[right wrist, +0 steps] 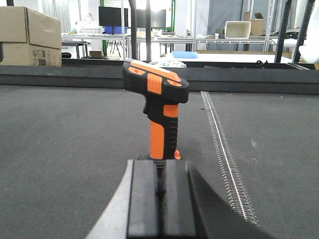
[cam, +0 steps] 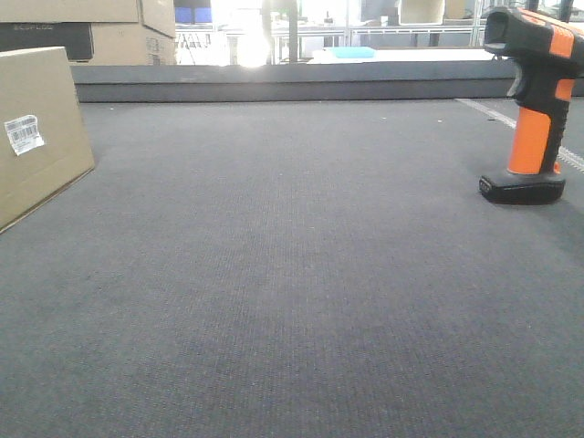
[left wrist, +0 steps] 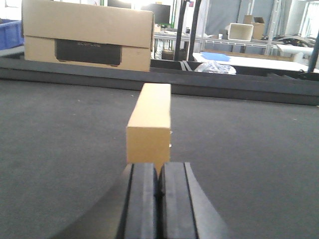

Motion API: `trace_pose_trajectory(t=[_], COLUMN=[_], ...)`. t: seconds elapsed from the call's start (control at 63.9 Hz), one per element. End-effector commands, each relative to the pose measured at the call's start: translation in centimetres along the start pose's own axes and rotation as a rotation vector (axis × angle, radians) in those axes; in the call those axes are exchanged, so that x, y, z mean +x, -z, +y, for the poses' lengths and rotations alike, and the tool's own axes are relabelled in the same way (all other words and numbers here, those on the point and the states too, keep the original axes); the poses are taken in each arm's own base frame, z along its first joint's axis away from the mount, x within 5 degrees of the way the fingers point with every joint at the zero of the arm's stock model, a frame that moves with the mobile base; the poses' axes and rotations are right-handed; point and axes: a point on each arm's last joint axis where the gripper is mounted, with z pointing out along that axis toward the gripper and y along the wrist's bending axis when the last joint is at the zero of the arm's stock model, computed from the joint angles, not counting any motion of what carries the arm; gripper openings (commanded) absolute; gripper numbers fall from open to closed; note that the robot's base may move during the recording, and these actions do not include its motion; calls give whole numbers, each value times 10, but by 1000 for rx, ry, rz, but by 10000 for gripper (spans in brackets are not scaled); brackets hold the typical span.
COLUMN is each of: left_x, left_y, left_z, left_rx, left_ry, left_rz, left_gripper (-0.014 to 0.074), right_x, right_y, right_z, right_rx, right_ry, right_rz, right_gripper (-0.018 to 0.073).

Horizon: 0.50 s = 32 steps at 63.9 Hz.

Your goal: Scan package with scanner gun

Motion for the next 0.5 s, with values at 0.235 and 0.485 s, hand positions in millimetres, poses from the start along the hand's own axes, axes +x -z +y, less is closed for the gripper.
trace_pose_trajectory(t=[0.235,0.485], left_x=[38,37], left_y=[-8,-8], left_z=[0,0], left_rx=[19,19], left_ry=[-23,-23], left_rz=[-27,-34], left_gripper=[-111,-111], right_x=[-2,-2], right_y=[0,0], right_z=[0,0], right_rx=[-2,-2], right_ry=[0,0], right_rz=[-22,-22], right_gripper=[-165,-165])
